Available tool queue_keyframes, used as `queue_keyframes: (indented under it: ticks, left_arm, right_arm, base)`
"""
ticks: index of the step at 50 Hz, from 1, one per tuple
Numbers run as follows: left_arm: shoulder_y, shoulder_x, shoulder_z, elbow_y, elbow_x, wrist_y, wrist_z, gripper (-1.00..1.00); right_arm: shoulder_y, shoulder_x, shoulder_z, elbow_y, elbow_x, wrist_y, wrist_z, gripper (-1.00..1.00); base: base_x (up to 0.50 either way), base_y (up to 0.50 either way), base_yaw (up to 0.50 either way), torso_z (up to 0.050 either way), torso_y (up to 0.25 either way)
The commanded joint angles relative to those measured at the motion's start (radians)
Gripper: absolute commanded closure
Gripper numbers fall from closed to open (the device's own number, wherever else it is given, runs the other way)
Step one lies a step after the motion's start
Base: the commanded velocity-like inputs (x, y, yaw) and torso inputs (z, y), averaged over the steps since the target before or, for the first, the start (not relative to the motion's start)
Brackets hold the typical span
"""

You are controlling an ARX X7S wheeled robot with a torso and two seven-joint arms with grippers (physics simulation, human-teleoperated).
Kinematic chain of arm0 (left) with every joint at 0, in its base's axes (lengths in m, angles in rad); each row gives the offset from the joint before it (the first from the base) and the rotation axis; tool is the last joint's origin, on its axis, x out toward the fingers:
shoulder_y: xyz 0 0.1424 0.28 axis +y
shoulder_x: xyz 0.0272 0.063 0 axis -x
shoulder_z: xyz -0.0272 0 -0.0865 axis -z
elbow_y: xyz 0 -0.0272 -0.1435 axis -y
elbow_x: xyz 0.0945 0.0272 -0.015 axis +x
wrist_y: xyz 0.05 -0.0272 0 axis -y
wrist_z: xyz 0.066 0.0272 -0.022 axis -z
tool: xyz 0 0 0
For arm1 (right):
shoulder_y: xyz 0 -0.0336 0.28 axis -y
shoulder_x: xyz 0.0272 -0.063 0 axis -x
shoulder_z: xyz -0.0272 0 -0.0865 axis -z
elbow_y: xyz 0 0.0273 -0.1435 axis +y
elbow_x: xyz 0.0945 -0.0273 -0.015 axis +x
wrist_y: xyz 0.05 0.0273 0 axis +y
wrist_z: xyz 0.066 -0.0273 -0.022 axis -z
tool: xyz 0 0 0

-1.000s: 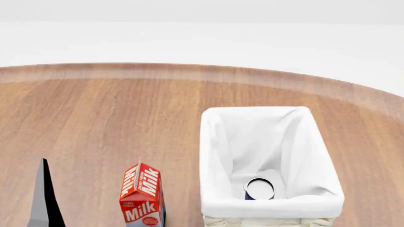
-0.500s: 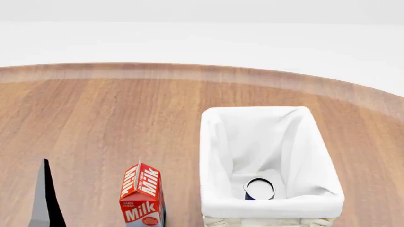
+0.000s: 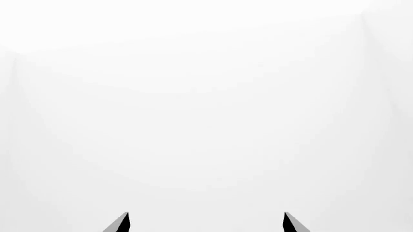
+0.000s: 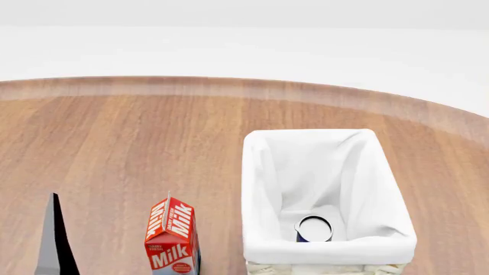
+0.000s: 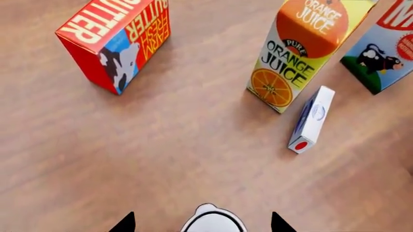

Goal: Pick up the alphabet soup and the tomato sauce, and put them in the basket.

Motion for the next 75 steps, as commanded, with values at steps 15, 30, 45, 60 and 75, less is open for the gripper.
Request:
queue_keyframes:
  ticks: [15, 30, 45, 60, 75]
  left_arm:
    - [-0.002, -0.003, 0.004, 0.002, 0.000, -0.001, -0.005, -1.00]
    - [-0.002, -0.003, 0.006, -0.006, -0.002, 0.007, -0.008, -1.00]
    - [-0.001, -0.005, 0.008, -0.014, -0.003, 0.015, -0.010, -1.00]
    - [0.001, -0.012, 0.004, 0.005, -0.007, 0.003, -0.015, -1.00]
    - [-0.004, -0.014, 0.008, 0.008, -0.007, -0.004, -0.016, -1.00]
  right_arm:
    - [-0.025, -0.010, -0.034, 0.103, -0.062, -0.070, -0.050, -1.00]
    - [-0.036, -0.018, -0.047, 0.174, -0.094, -0.113, -0.078, -1.00]
    - [-0.043, -0.027, -0.054, 0.216, -0.104, -0.129, -0.092, -1.00]
    - [-0.050, -0.044, -0.068, 0.269, -0.137, -0.160, -0.108, -1.00]
    - [-0.047, -0.050, -0.064, 0.274, -0.122, -0.147, -0.103, -1.00]
  base:
    - [0.00, 0.00, 0.00, 0.000, 0.000]
    - [0.00, 0.00, 0.00, 0.000, 0.000]
    - [0.00, 0.00, 0.00, 0.000, 0.000]
    - [0.00, 0.00, 0.00, 0.000, 0.000]
    - [0.00, 0.00, 0.00, 0.000, 0.000]
